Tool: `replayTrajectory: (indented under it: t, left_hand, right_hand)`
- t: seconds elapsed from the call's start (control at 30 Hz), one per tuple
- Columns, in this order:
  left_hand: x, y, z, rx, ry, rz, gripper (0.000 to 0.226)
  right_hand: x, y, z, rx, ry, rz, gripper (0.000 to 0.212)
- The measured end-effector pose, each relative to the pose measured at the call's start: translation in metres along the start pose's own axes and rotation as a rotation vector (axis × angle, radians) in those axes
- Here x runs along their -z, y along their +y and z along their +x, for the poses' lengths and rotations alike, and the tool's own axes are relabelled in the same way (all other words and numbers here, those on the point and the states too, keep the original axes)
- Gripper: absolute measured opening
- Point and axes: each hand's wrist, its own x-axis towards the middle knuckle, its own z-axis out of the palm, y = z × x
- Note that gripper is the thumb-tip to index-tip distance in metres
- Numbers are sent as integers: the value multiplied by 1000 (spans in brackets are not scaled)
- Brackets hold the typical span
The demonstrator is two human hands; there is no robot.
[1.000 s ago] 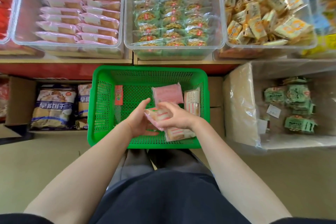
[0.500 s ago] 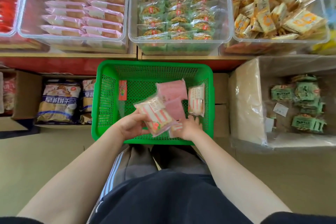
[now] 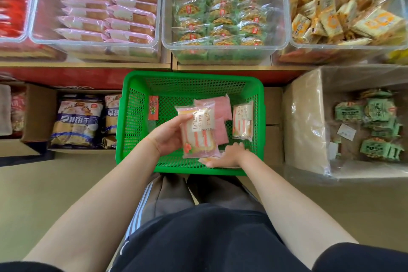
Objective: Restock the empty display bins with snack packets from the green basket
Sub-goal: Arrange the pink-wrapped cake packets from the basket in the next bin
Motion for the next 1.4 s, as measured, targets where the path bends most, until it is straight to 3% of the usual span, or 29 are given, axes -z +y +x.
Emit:
replayTrajectory:
  t: [0.1, 0.23, 0.33, 0.43, 0.5, 0.67, 0.8, 0.93, 1.07, 1.23, 1.4]
  left_hand:
    - [4, -1, 3, -32, 234, -17, 21]
    - [19, 1, -2, -79, 321, -197, 9]
    - [27, 7, -11, -182, 234, -284, 28]
    - [33, 17, -18, -272, 122, -305, 67]
    - [36, 26, -24, -282, 71, -269, 79]
    - [44, 52, -46, -253, -14, -148, 69]
    - [61, 71, -60, -242, -49, -68, 71]
    - [86, 89, -88, -196, -153, 175, 63]
    - [109, 110, -116, -95, -331, 338, 58]
    - [145, 148, -138, -195, -167, 65, 57]
    - [181, 196, -165, -337, -5, 120, 47]
  right_hand:
    - [2, -4, -1, 39, -35, 170, 129]
    - [10, -3, -11, 91, 46, 455, 112]
    - [19, 4, -16, 104, 130, 571, 117]
    - [34, 2, -33, 206, 133, 900, 128]
    - [44, -7, -48, 310, 90, 1127, 133]
    - [70, -38, -75, 585, -12, 1544, 98]
    - [88, -78, -91, 622, 61, 1676, 86]
    - [103, -117, -103, 703, 96, 1940, 49]
    - [115, -172, -110, 764, 146, 1882, 50]
    - [130, -242, -118, 771, 271, 1806, 67]
    - [143, -292, -124, 588, 360, 1670, 55]
